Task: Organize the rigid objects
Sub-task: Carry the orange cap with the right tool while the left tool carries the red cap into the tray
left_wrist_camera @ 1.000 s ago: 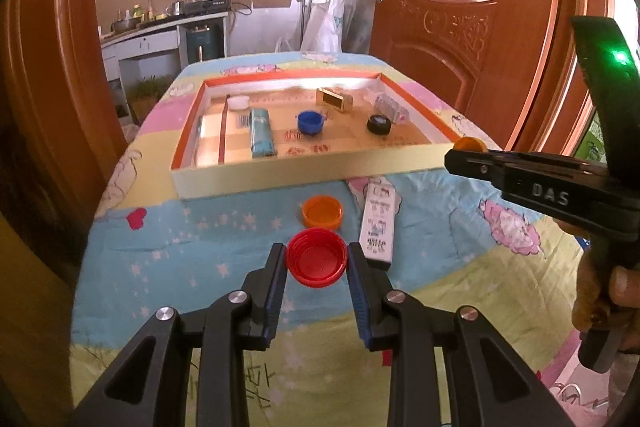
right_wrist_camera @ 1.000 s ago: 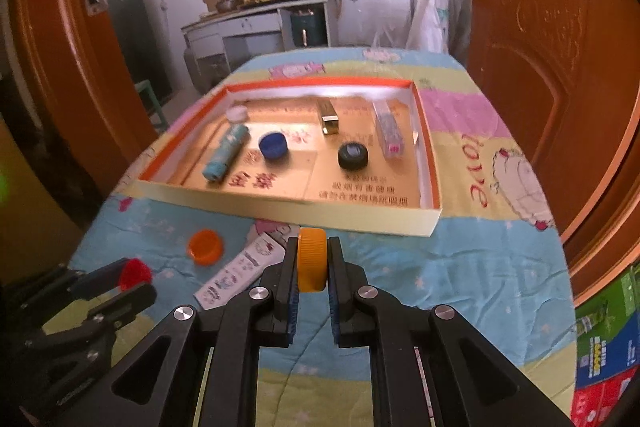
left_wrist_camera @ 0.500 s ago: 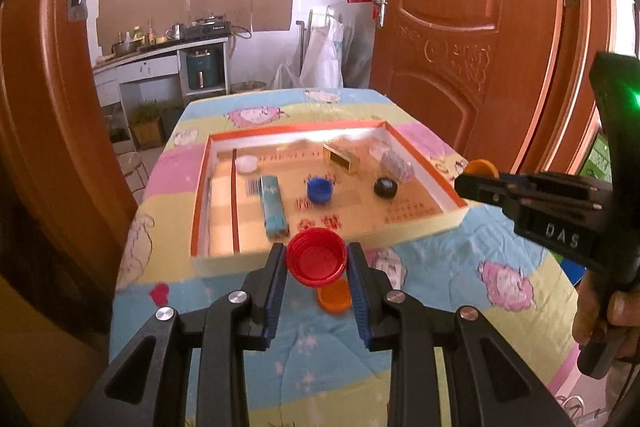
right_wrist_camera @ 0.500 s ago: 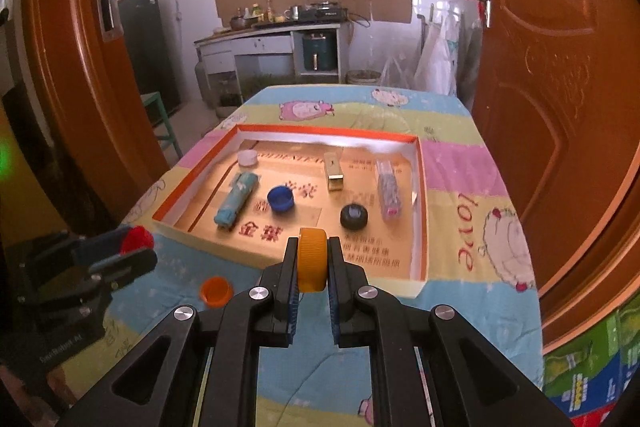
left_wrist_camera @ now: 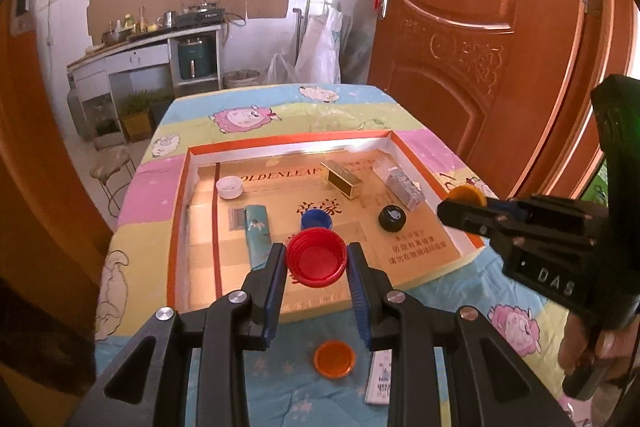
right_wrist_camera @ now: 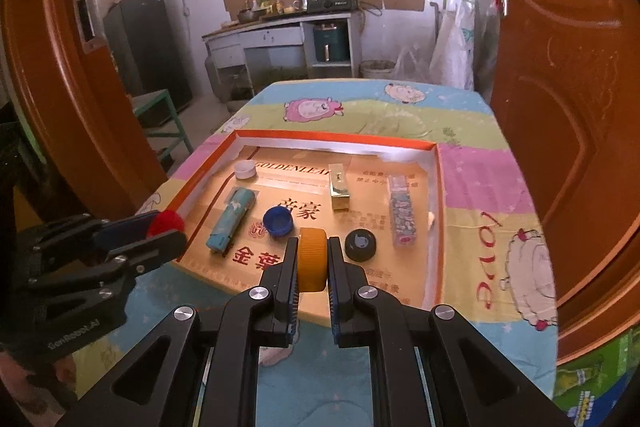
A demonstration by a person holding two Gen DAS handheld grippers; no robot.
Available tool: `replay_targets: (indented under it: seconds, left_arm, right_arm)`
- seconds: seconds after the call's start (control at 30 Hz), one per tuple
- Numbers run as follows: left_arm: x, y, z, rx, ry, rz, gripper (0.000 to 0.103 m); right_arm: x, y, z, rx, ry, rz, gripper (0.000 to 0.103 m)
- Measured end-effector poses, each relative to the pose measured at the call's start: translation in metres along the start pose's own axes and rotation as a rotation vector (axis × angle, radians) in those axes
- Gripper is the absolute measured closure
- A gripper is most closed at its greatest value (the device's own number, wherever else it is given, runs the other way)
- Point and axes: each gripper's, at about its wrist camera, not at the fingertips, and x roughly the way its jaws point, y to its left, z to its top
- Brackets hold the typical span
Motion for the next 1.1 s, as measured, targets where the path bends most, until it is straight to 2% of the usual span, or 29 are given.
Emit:
replay_targets:
  seconds: [0.2, 0.43, 0.8, 1.1]
  left_arm:
    - [0.023, 0.0, 0.0, -0.008, 0.034, -0.003, 0.072]
    - [0.038, 0.002, 0.003, -0.016, 0.049, 0.01, 0.072]
    - [0.06, 0.011, 0.037, -0.009, 0.054, 0.034, 0.072]
    - [0.1, 0.019, 0.068, -0.022, 0.115, 0.027, 0.072]
  right_arm:
    - [0.027, -0.005, -0.006, 0.022, 0.039, 0.022, 0.091]
    - [0.039, -0.011, -0.006, 0.037, 0.049, 0.025, 0.091]
    - [0.06, -0.019, 0.026, 0.011, 0.038, 0.013, 0.091]
    - [0.095, -0.047, 0.062, 0.036, 0.077, 0.004, 0.091]
